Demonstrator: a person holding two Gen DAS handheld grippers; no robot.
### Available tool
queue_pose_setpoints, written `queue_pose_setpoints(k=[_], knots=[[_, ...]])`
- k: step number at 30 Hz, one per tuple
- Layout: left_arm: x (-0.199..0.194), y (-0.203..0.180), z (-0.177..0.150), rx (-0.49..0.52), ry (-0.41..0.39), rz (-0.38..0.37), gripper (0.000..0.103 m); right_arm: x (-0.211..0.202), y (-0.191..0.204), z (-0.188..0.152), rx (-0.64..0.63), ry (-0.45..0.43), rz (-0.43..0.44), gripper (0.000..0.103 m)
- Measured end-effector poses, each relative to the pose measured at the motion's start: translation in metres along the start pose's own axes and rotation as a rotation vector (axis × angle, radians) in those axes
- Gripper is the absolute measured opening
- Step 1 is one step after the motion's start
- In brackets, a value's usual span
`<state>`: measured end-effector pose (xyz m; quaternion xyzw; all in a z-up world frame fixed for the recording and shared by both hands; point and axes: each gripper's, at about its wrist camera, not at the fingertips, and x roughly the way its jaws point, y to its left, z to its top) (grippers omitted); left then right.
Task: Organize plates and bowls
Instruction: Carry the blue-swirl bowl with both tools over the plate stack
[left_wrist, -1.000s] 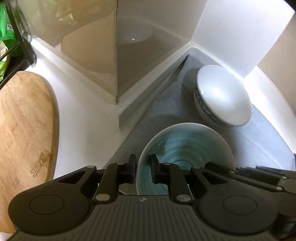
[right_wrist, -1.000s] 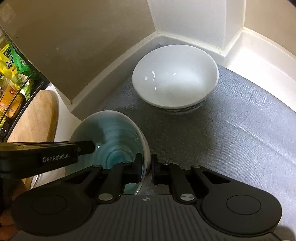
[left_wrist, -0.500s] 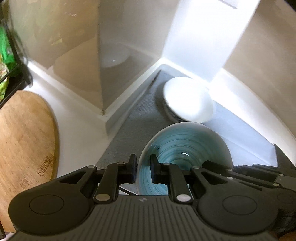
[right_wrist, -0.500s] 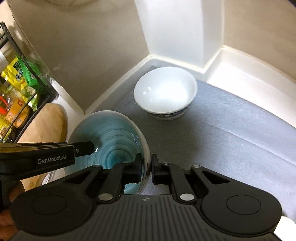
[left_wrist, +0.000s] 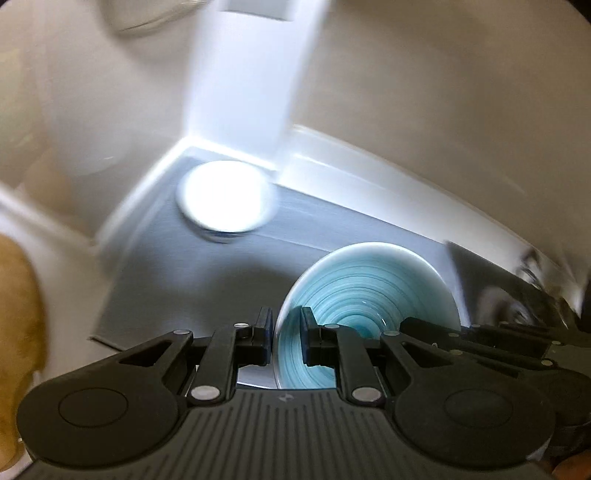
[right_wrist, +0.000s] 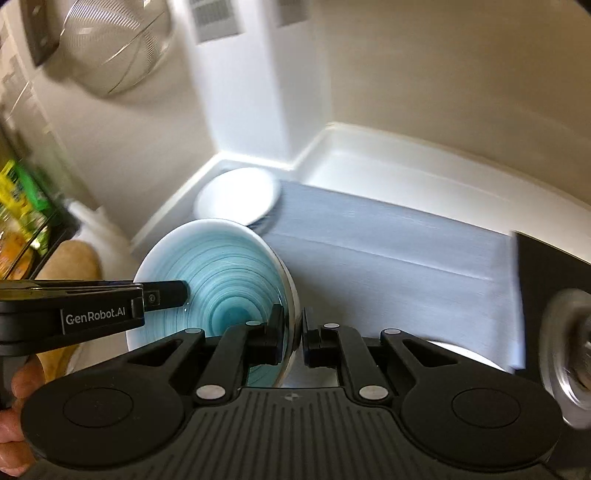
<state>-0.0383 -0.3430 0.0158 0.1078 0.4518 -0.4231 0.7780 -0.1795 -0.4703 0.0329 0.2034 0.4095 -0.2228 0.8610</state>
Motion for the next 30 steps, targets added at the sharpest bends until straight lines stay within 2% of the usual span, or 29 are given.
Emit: queue_pose_setpoints(k=[7, 11, 15, 20, 30], knots=[[0.005, -0.065, -0.02, 0.149, 0.045, -0.121, 0.016, -0.05, -0.047, -0.034, 0.103, -0.028, -0.132, 0.01], [0.019, -0.1, -0.034, 0.227, 0.096, -0.165, 0.016, -0.058, -0.071, -0.054, 0.172, -0.011, -0.199, 0.01], [0.045, -0.119, -0.047, 0.264, 0.185, -0.195, 0.016, -0.055, -0.091, -0.072, 0.225, 0.019, -0.236, 0.01], [0.063, -0.127, -0.059, 0.283, 0.25, -0.186, 0.016, -0.04, -0.108, -0.083, 0.255, 0.059, -0.238, 0.01], [0.069, -0.131, -0.057, 0.283, 0.263, -0.148, 0.017, -0.027, -0.128, -0.087, 0.26, 0.078, -0.195, 0.01]])
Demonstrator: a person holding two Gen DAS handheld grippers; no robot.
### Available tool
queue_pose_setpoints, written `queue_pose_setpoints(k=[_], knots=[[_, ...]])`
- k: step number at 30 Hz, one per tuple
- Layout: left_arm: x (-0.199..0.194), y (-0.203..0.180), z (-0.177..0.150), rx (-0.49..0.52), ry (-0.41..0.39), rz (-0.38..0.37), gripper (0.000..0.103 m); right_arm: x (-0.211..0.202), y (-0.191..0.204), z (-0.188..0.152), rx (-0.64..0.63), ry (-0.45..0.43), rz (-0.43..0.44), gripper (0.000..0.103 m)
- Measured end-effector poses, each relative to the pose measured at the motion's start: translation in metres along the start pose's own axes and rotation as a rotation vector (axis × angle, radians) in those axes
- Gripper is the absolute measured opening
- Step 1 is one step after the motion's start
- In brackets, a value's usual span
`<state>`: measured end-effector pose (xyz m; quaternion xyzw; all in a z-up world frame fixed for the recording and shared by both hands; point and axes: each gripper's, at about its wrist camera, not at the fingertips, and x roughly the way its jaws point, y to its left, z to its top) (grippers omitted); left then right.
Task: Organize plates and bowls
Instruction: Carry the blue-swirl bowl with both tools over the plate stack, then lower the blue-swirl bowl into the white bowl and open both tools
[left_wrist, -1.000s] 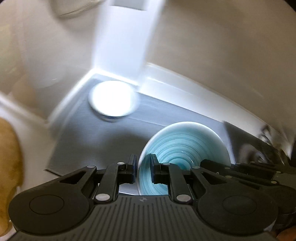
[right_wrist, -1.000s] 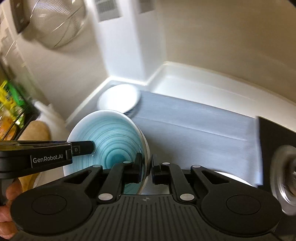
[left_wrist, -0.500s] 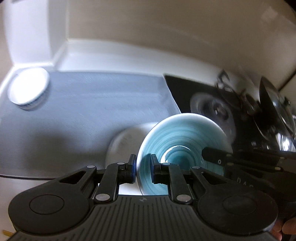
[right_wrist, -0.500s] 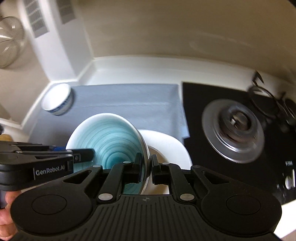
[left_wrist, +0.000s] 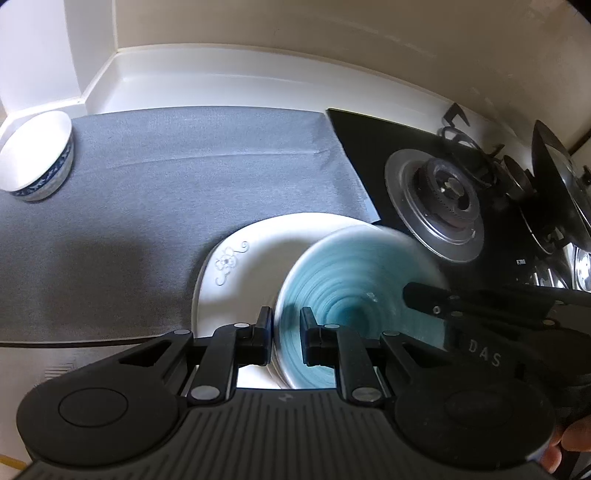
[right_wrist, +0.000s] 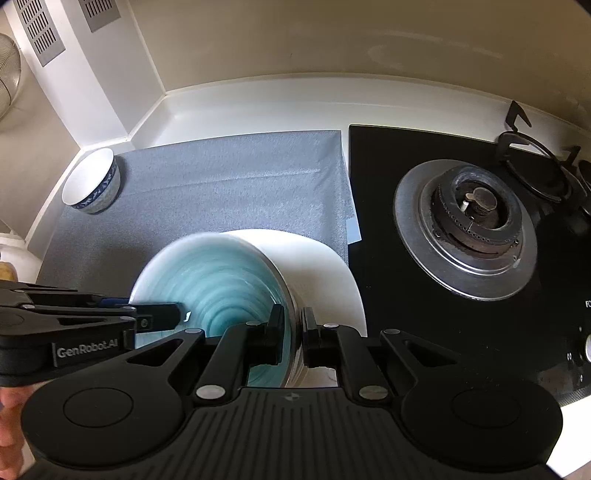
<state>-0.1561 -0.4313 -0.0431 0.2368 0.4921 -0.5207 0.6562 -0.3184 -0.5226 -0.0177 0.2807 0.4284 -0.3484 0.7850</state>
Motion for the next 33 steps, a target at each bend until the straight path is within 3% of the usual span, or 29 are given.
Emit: queue_pose_setpoints(k=[2, 3, 4, 6, 10, 12, 15, 17, 20, 25, 30, 33], knots=[[-0.006, 0.005, 0.002, -0.021, -0.009, -0.014, 0.022, -0.003, -0.003, 0.002, 0.005, -0.014, 0.011, 0.011], [-0.01, 0.008, 0.003, -0.032, -0.016, -0.018, 0.035, -0.005, -0.004, 0.003, 0.006, -0.025, 0.013, 0.012], [-0.014, 0.01, 0.004, -0.042, -0.026, -0.018, 0.055, -0.007, -0.005, 0.004, 0.002, -0.035, 0.014, 0.015], [-0.021, 0.016, 0.007, -0.067, -0.053, -0.006, 0.073, -0.009, -0.007, 0.005, 0.0, -0.051, 0.005, 0.026], [-0.031, 0.024, 0.008, -0.079, -0.091, 0.032, 0.09, -0.013, -0.014, 0.005, 0.034, -0.061, 0.025, 0.045], [-0.034, 0.027, 0.006, -0.079, -0.096, 0.044, 0.094, -0.013, -0.016, 0.004, 0.044, -0.067, 0.04, 0.054], [-0.037, 0.031, -0.002, -0.075, -0.093, 0.062, 0.096, -0.008, -0.019, 0.003, 0.056, -0.08, 0.053, 0.05], [-0.038, 0.037, -0.007, -0.088, -0.076, 0.061, 0.096, -0.004, -0.021, 0.007, 0.07, -0.085, 0.076, 0.024], [-0.04, 0.046, -0.013, -0.11, -0.07, 0.064, 0.096, 0.001, -0.016, 0.013, 0.066, -0.07, 0.102, 0.012], [-0.046, 0.056, -0.017, -0.134, -0.085, 0.062, 0.096, 0.007, -0.015, 0.016, 0.073, -0.001, 0.08, 0.012], [-0.05, 0.061, -0.018, -0.136, -0.09, 0.06, 0.096, 0.001, -0.015, 0.016, 0.097, 0.007, 0.086, 0.017], [-0.056, 0.068, -0.015, -0.144, -0.121, 0.071, 0.096, -0.01, -0.007, 0.021, 0.082, -0.012, 0.103, 0.037]])
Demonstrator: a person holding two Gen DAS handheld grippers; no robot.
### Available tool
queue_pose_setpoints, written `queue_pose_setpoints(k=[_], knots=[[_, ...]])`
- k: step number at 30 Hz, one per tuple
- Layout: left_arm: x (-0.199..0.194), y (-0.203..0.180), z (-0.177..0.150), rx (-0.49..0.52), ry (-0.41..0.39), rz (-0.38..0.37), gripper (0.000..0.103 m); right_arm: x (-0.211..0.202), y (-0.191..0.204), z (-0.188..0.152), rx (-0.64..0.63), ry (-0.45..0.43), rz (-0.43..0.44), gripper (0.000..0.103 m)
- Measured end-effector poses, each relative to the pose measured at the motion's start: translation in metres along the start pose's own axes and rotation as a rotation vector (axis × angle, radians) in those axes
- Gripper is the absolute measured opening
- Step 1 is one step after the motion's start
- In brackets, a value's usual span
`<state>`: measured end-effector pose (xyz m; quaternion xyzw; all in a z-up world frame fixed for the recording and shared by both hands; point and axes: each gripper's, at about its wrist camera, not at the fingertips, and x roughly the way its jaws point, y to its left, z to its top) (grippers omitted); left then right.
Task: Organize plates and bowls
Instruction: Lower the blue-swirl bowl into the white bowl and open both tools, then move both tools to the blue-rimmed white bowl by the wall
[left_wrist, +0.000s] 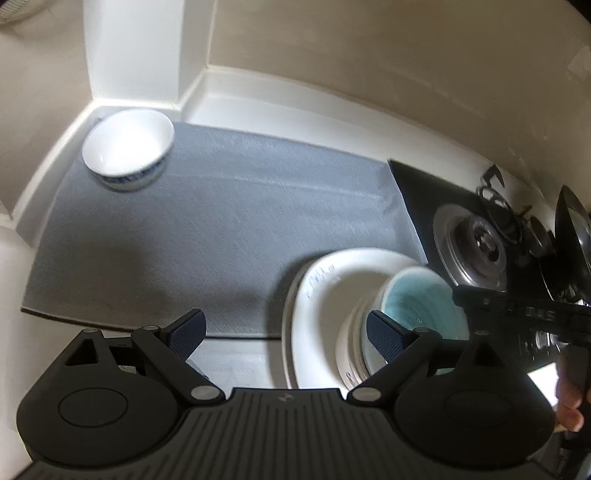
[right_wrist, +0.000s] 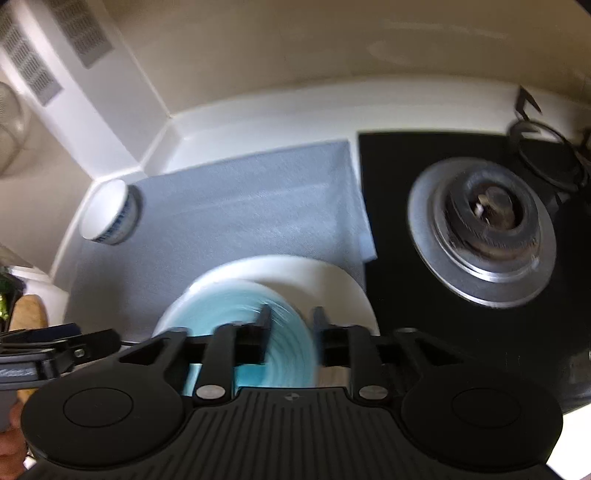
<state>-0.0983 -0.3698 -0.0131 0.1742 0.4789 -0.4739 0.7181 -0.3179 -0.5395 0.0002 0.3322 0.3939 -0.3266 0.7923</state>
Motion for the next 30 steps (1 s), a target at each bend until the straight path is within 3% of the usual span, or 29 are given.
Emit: queue_pose_setpoints(k=[2, 7, 12, 18, 23, 30], knots=[[-0.004, 0.009, 0.004, -0.02, -0.029, 0.02, 0.1, -0.008, 0.014, 0.008, -0.045, -0.028, 0.018, 0.055], [-0.007, 0.047, 0.016, -0.13, -0.09, 0.111, 0.103, 0.0, 0.062, 0.041, -0.153, -0.06, 0.121, 0.065], [0.001, 0.095, 0.03, -0.266, -0.102, 0.229, 0.103, 0.042, 0.113, 0.077, -0.207, -0.013, 0.216, 0.066], [0.013, 0.139, 0.046, -0.399, -0.112, 0.34, 0.103, 0.1, 0.158, 0.101, -0.251, 0.053, 0.258, 0.069], [0.031, 0.159, 0.059, -0.473, -0.125, 0.389, 0.103, 0.144, 0.183, 0.115, -0.242, 0.106, 0.28, 0.07], [0.058, 0.172, 0.077, -0.533, -0.12, 0.399, 0.103, 0.195, 0.205, 0.126, -0.232, 0.116, 0.277, 0.07]])
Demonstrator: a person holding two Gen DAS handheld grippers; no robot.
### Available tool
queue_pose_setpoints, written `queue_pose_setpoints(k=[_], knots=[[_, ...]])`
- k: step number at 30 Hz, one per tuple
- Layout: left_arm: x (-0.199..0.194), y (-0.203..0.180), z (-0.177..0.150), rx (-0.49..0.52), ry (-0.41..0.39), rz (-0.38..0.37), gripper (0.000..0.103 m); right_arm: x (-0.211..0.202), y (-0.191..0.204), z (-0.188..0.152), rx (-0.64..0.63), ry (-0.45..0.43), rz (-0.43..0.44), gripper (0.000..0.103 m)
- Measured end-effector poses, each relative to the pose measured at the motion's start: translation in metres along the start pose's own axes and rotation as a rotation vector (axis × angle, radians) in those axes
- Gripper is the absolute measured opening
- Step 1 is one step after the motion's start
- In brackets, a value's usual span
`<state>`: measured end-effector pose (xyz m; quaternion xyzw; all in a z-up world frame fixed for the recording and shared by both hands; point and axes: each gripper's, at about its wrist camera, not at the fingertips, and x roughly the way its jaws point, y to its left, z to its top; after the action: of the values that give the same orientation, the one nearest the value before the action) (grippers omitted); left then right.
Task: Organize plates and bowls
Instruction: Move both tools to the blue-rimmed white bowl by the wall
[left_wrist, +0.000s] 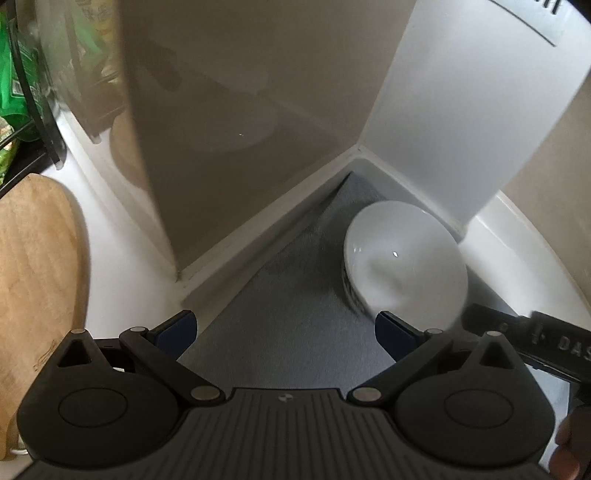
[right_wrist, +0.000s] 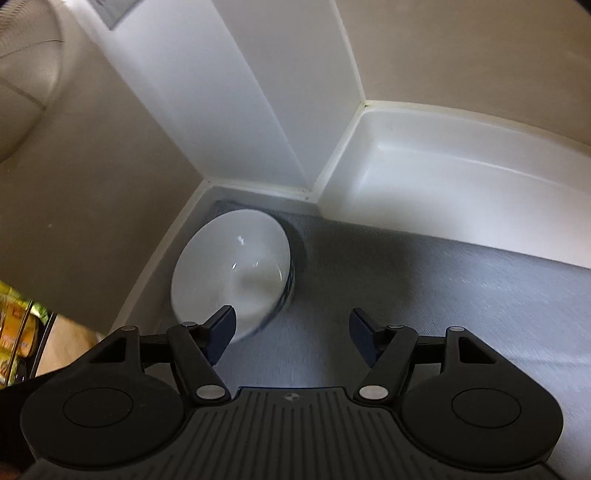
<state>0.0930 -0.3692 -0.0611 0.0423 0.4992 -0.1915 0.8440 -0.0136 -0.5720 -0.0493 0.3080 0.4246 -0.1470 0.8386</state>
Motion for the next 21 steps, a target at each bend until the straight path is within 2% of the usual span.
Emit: queue_pose_setpoints(k=[7, 21], knots=[[0.026, -0.003, 0.01, -0.028, 0.024, 0.015, 0.103, 0.032, -0.001, 0.018, 0.0, -0.002, -0.02, 0.07], [0.059, -0.002, 0.022, -0.055, 0.074, 0.042, 0.103, 0.071, -0.003, 0.026, -0.028, 0.048, -0.057, 0.07]])
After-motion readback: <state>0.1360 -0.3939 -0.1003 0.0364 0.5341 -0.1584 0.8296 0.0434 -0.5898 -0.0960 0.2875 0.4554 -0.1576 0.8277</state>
